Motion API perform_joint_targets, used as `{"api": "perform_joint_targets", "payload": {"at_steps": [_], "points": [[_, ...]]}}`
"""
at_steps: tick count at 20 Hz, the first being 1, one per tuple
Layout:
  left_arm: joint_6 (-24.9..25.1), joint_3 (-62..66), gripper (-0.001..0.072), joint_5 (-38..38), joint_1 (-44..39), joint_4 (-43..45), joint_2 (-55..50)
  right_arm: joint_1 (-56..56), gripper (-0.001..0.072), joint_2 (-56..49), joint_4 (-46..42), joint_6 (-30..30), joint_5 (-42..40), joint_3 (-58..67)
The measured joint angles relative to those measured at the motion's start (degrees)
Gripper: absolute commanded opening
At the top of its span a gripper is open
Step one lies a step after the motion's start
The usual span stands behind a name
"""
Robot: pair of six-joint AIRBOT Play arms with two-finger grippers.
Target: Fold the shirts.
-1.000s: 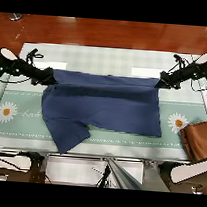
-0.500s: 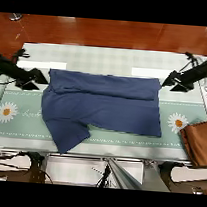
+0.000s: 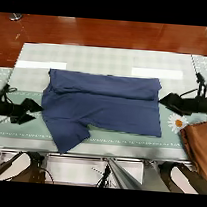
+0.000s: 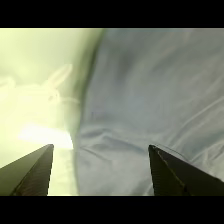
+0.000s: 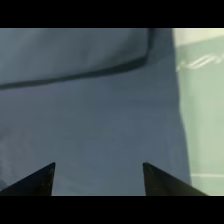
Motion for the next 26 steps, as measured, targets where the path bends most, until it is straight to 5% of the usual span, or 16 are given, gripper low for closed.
{"api": "perform_joint_targets", "payload": {"at_steps": [10, 11, 12, 13, 18, 26], "points": [[9.4, -15.8, 0.0699, 3.4, -3.0, -14.1, 2.8, -0.6, 0.0632, 7.7, 6.1, 1.6, -4.4, -7.8], [10.3, -16.6, 0.0617, 3.5, -4.0, -15.1, 2.8, -2.1, 0.0632, 7.8, 4.8, 2.9, -5.0, -7.9], [11.1, -17.2, 0.0192, 3.8, -5.0, -15.6, 2.8, -4.0, 0.0632, 7.8, 3.2, 3.9, -5.0, -7.9], [11.8, -17.6, 0.0025, 5.2, -5.7, -14.6, 2.8, -6.4, 0.0631, 7.9, 0.7, 5.0, -4.4, -7.9], [13.7, -18.4, 0.0016, 6.0, -7.0, -15.9, 2.8, -14.0, 0.0631, 8.0, -11.1, 7.5, 5.5, -11.0], [14.3, -18.6, 0.0016, 6.1, -7.3, -17.2, 2.9, -15.9, 0.0631, 8.0, -9.7, 3.6, 8.9, -16.5]]}}
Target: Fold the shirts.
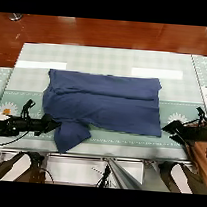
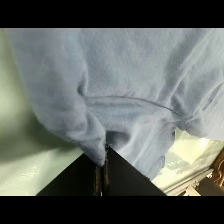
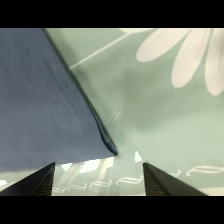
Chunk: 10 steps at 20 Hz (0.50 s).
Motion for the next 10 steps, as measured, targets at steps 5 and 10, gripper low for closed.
{"api": "perform_joint_targets", "payload": {"at_steps": [5, 10], "points": [[0.2, 0.0, 0.0016, 0.9, 0.0, -0.2, 0.0, 3.7, 0.0631, -0.4, -2.0, -0.3, 1.4, -0.4], [0.3, 0.0, 0.0016, 1.0, 0.0, -0.6, 0.0, 5.9, 0.0630, -5.0, 1.5, -1.1, -1.2, -0.5]]}}
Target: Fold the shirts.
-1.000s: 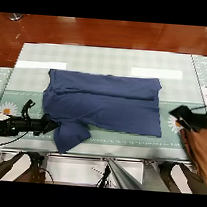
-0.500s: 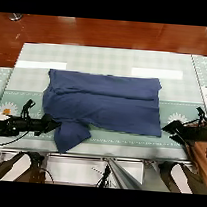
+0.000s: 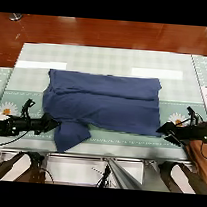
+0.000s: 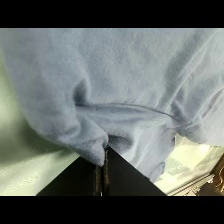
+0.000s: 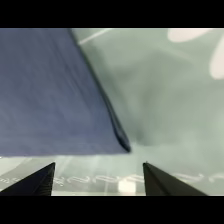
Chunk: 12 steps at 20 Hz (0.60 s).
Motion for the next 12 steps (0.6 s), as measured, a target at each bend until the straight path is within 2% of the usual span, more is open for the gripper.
{"api": "perform_joint_targets", "payload": {"at_steps": [7, 8, 9, 10, 11, 12], "points": [[0.6, 0.0, 0.0016, 0.1, 0.0, -1.3, 0.0, 0.5, 0.0629, -8.0, 11.6, -6.4, -4.9, 0.1], [0.7, 0.0, 0.0016, 0.1, 0.0, -1.4, 0.0, 0.5, 0.0582, -9.0, 12.2, -6.8, -5.2, 0.1], [0.7, 0.0, 0.0016, 0.1, 0.0, -1.5, 0.0, 0.5, 0.0431, -9.8, 12.5, -7.2, -5.8, 0.0], [0.7, 0.0, 0.0016, 0.1, 0.0, -1.5, 0.0, 0.5, 0.0229, -10.4, 12.5, -7.6, -6.8, 0.0], [0.7, 0.0, 0.0016, 0.1, 0.0, -1.6, 0.0, 0.5, 0.0083, -10.9, 12.1, -8.3, -7.8, -0.1], [0.8, 0.0, 0.0016, 0.1, 0.0, -1.7, 0.0, 0.5, 0.0022, -11.2, 12.2, -9.2, -7.9, -0.1]]}}
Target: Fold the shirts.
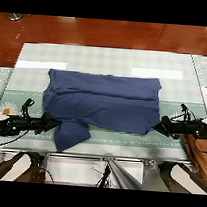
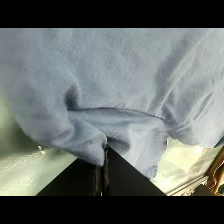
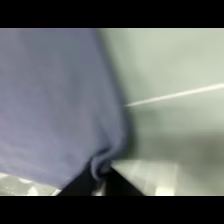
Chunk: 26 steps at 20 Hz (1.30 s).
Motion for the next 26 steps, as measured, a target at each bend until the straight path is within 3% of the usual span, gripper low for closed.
{"api": "perform_joint_targets", "payload": {"at_steps": [4, 9, 12, 18, 26], "points": [[0.1, 0.0, 0.0016, 0.0, 0.0, -0.1, 0.0, 0.0, 0.0022, -0.5, 3.5, -4.9, 1.0, 0.3], [0.7, 3.0, 0.0016, -1.1, 0.0, -2.4, 0.0, 0.0, 0.0022, -0.7, 4.9, -6.9, 3.2, 4.2], [3.1, 9.6, 0.0015, -2.1, 0.0, -6.4, 0.0, 0.0, 0.0022, -0.7, 5.1, -6.7, 4.6, 9.7], [2.3, 26.6, 0.0015, 2.7, -3.6, -8.2, -5.0, 0.0, 0.0022, -4.7, 6.5, -5.2, 5.1, 21.9], [-8.0, 47.8, 0.0015, 6.7, -11.1, -2.4, -26.1, 5.9, 0.0022, -20.9, 10.4, -3.6, 0.9, 37.1]]}}
